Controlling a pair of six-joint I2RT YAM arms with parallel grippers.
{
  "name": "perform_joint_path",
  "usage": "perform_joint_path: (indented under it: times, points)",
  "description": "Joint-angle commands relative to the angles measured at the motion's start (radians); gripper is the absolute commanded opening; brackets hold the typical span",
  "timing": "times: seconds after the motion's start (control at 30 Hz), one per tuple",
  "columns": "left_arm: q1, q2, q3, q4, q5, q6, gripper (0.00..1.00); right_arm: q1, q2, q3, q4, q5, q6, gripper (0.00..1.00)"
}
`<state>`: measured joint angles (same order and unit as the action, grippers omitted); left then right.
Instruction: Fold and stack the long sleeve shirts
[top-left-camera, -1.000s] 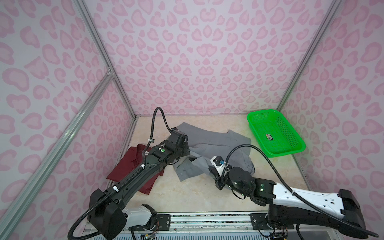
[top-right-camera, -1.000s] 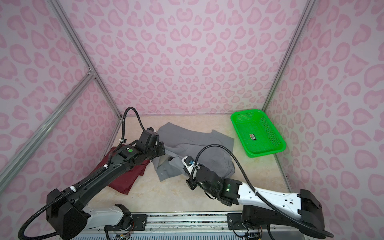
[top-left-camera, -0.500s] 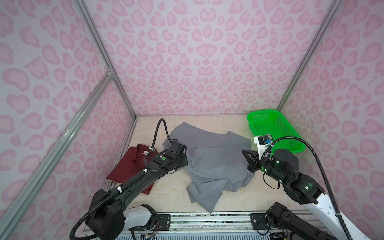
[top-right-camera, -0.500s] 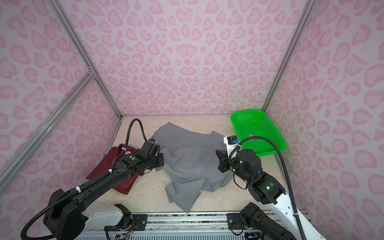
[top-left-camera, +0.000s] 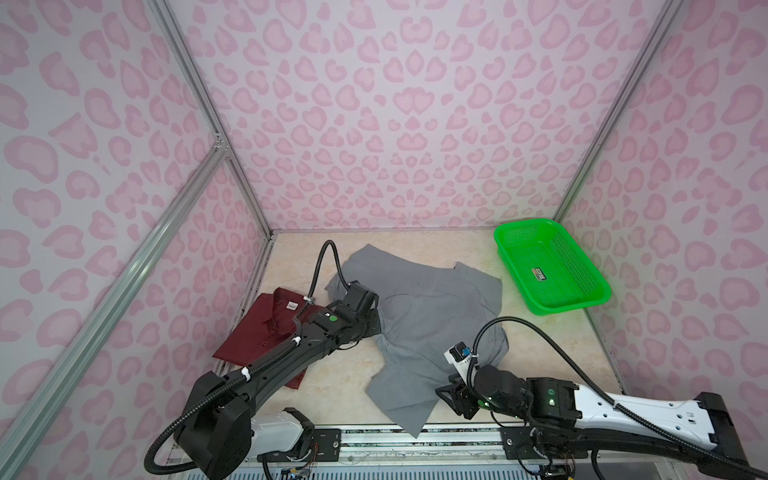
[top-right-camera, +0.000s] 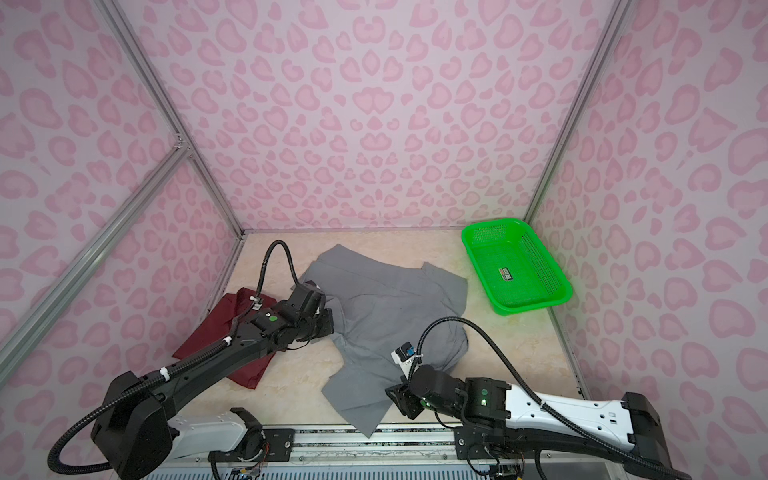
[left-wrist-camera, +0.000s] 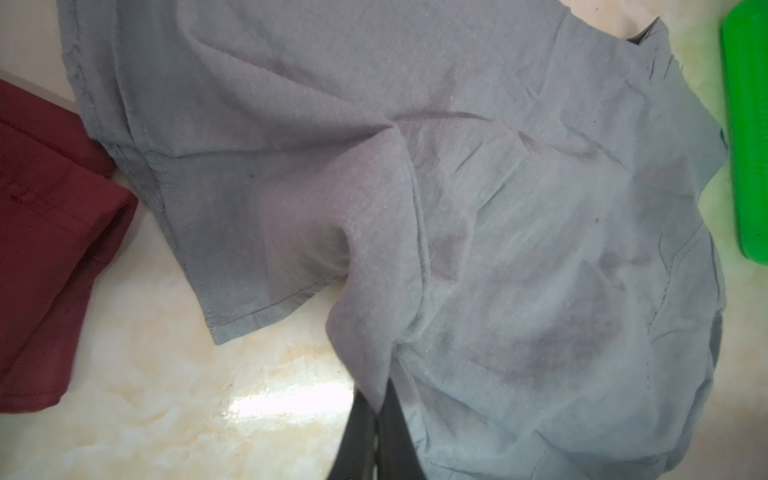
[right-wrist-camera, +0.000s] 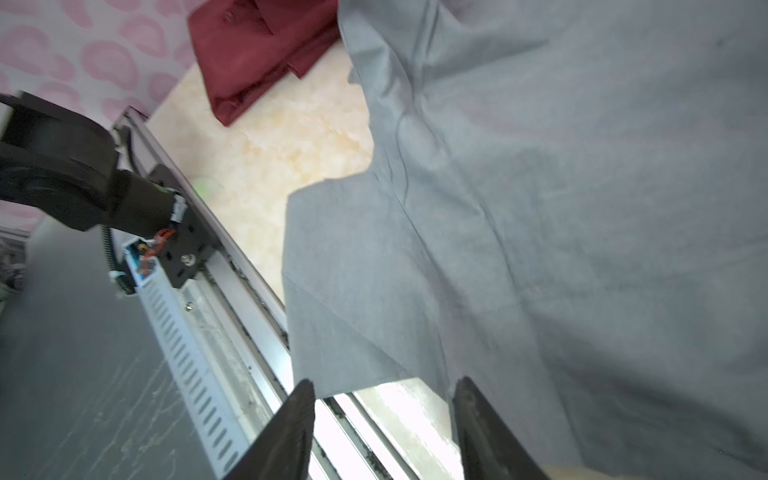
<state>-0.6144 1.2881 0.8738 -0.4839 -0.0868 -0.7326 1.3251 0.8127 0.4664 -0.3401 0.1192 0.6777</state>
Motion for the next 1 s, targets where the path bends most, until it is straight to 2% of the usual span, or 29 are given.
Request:
perform_joint_path:
  times: [0.0,0.1,0.3,0.47,0.57,0.67,0.77,0.87,0.9,0.97]
  points:
    - [0.002,-0.005,0.013,0.015,-0.016,-0.019,0.04,0.062,0.074,-0.065,0.138,0.115,0.181,0.55]
    - [0.001,-0.009,-0.001,0.026,-0.006,-0.033,0.04,0.08,0.176,-0.095,0.225,0.116,0.261,0.55]
    - [0.001,-0.018,-0.042,0.041,-0.005,-0.043,0.04,0.082,0.363,-0.108,0.388,0.064,0.309,0.48]
    - [0.001,-0.022,-0.058,0.041,-0.002,-0.043,0.04,0.065,0.482,-0.041,0.294,0.118,0.355,0.45]
    - [-0.001,-0.023,-0.086,0.054,0.003,-0.045,0.04,-0.052,0.46,-0.102,0.3,0.062,0.37,0.44]
    - [-0.002,-0.009,-0.114,0.071,0.017,-0.048,0.04,-0.209,0.372,-0.179,0.312,0.006,0.349,0.45]
    - [-0.003,0.011,-0.136,0.085,0.032,-0.045,0.04,-0.36,0.245,-0.197,0.22,0.049,0.264,0.46]
    - [-0.005,0.025,-0.141,0.09,0.042,-0.04,0.04,-0.563,0.135,-0.186,0.121,-0.011,0.149,0.47]
    - [-0.005,0.026,-0.142,0.087,0.042,-0.038,0.06,-0.632,0.094,-0.187,0.096,-0.045,0.114,0.47]
    - [-0.005,0.024,-0.137,0.075,0.037,-0.035,0.26,-0.722,0.03,-0.182,0.055,-0.093,0.064,0.48]
